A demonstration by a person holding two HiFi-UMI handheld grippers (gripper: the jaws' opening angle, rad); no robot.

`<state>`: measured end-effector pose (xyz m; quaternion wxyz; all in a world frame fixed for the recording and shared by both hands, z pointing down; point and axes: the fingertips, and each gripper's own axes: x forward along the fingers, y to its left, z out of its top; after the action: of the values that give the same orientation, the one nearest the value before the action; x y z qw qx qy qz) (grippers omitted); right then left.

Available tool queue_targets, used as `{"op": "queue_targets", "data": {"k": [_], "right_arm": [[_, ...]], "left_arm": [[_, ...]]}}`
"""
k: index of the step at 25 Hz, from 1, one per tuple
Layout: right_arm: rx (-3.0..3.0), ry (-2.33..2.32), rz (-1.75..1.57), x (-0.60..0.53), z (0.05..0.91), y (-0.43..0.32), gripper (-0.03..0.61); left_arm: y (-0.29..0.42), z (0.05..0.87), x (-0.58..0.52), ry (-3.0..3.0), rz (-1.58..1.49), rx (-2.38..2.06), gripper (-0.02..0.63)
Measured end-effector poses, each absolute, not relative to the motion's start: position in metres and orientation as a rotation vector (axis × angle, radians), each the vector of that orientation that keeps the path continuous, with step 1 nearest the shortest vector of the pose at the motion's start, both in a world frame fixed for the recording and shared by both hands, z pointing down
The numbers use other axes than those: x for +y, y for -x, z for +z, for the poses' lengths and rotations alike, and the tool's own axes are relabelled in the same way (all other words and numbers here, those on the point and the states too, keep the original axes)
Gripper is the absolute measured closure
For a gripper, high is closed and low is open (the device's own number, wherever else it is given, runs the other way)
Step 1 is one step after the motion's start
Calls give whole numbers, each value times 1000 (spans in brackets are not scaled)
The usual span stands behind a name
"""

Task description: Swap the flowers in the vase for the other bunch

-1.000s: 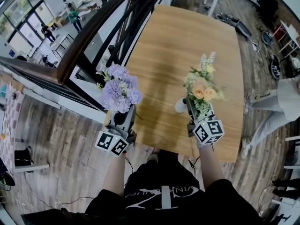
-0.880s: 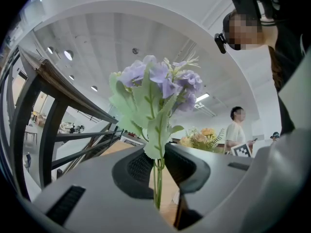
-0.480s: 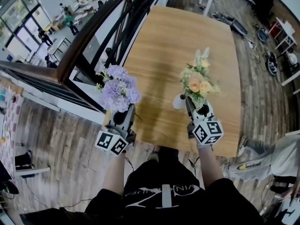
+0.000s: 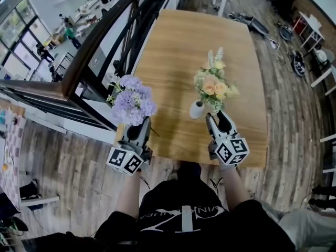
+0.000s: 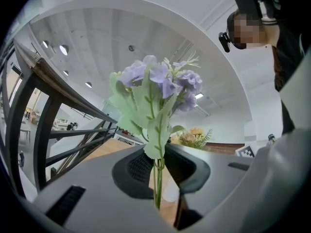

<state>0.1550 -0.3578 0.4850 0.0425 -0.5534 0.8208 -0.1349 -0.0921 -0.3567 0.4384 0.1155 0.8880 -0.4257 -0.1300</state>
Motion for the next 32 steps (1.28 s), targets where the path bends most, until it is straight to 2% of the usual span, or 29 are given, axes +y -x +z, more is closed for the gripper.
{"op": "queue_targets", "data": {"k": [2, 6, 9, 32], "right_arm": [[2520, 1670, -398, -348, 481, -152, 393], [2538, 1635, -351, -330, 472, -146, 478], [2543, 1619, -344, -317, 467, -144, 508], [2468, 1638, -332, -267, 455, -138, 517]], "left_arm": [[92, 437, -354, -2607, -382, -1241, 545], [90, 437, -347, -2607, -387, -1227, 545], [85, 438, -341, -2627, -380, -1199, 545], [71, 439, -319, -2677, -393, -1040, 545]]}}
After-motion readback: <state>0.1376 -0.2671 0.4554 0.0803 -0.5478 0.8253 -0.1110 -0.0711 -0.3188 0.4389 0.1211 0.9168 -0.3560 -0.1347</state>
